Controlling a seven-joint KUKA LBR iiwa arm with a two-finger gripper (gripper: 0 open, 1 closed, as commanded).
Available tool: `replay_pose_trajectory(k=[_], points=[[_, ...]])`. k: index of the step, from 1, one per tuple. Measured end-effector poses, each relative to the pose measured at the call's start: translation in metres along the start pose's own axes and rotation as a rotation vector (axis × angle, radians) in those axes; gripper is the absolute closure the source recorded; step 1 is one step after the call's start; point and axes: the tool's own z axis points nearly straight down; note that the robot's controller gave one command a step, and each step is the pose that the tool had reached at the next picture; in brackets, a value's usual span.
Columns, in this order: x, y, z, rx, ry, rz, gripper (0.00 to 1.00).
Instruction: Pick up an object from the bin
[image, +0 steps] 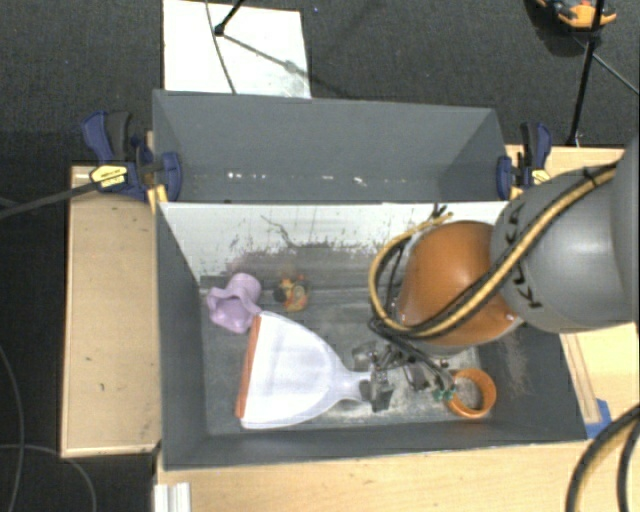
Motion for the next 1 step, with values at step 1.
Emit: replay_pose_trajectory(k=[1], points=[[-0.0006,-0.0001,-0.0054,0.000,-0.002,0.001,1.00]])
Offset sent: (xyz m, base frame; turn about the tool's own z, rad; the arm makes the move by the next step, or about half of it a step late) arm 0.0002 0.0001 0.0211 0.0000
